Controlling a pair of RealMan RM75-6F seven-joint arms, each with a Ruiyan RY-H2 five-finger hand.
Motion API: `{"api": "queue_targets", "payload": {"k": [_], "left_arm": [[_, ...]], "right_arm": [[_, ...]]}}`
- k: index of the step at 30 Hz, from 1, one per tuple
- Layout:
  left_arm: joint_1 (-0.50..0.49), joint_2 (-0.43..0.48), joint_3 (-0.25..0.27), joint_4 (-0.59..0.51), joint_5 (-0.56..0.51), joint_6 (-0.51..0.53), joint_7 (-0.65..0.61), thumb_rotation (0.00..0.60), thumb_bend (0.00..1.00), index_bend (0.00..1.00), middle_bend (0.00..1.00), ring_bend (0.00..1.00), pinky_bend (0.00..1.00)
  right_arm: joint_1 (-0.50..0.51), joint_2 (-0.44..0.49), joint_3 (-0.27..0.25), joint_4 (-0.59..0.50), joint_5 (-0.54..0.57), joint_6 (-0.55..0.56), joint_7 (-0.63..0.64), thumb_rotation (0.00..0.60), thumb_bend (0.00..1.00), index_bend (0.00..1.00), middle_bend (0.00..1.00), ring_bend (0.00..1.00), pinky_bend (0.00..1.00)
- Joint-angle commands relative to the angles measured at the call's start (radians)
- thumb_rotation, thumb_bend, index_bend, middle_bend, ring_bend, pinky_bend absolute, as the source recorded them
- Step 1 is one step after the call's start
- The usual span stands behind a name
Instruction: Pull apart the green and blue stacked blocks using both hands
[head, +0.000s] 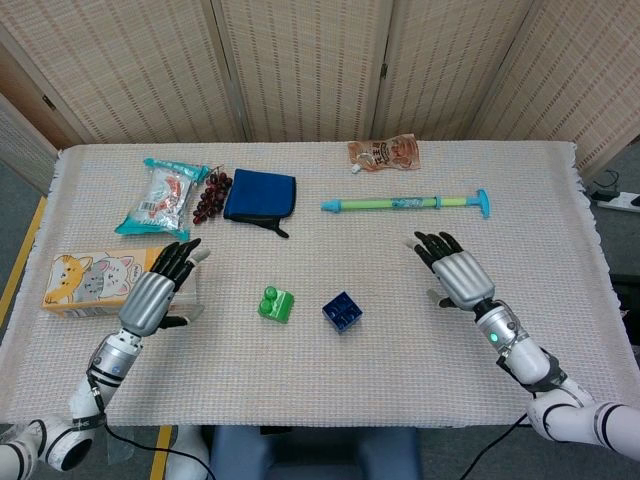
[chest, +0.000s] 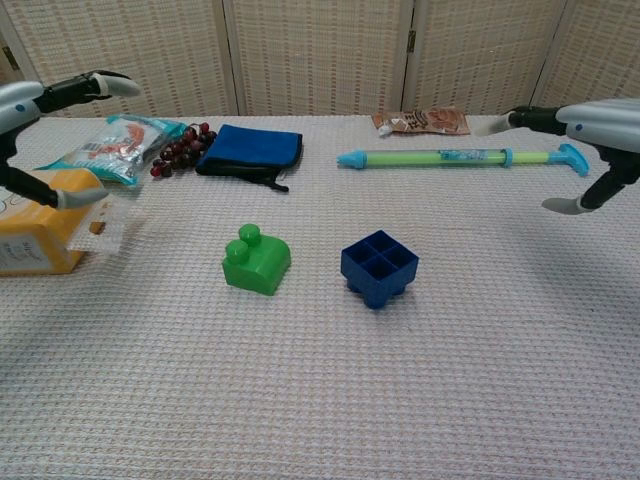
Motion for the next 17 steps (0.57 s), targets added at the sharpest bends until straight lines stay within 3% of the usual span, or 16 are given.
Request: {"api": "queue_targets", "payload": {"k": [1, 6, 10, 17], "left_arm": [[0.073, 0.147, 0.05, -0.118, -0.032, -0.007, 0.191, 0.6, 0.34, 0.09, 0.02, 0.0, 0.0], [0.155, 0.175, 0.052, -0.152, -0.117, 0.047, 0.29, 0.6, 0.34, 0.09, 0.02, 0.0, 0.0], [0.174, 0.196, 0.053, -0.16, -0.186, 0.006, 0.323, 0.6, 0.34, 0.08, 0.02, 0.0, 0.0], [0.169, 0.206, 0.027, -0.16, -0.211, -0.014, 0.305, 0.6, 0.34, 0.06, 0.02, 0.0, 0.0]], "right_arm": [[-0.185, -0.115, 0.031, -0.006, 0.146, 0.343, -0.38, 0.6, 0.4, 0.0, 0.0, 0.0, 0.0], [-0.253, -0.176, 0.02, 0.059, 0.114, 0.443, -0.391, 0.6, 0.4, 0.0, 0.0, 0.0, 0.0], [-0.261, -0.175, 0.025, 0.047, 0.115, 0.421, -0.417, 0.6, 0.4, 0.0, 0.0, 0.0, 0.0], [-0.254, -0.174, 0.055, 0.055, 0.159, 0.335, -0.42, 0.6, 0.4, 0.0, 0.0, 0.0, 0.0]]}}
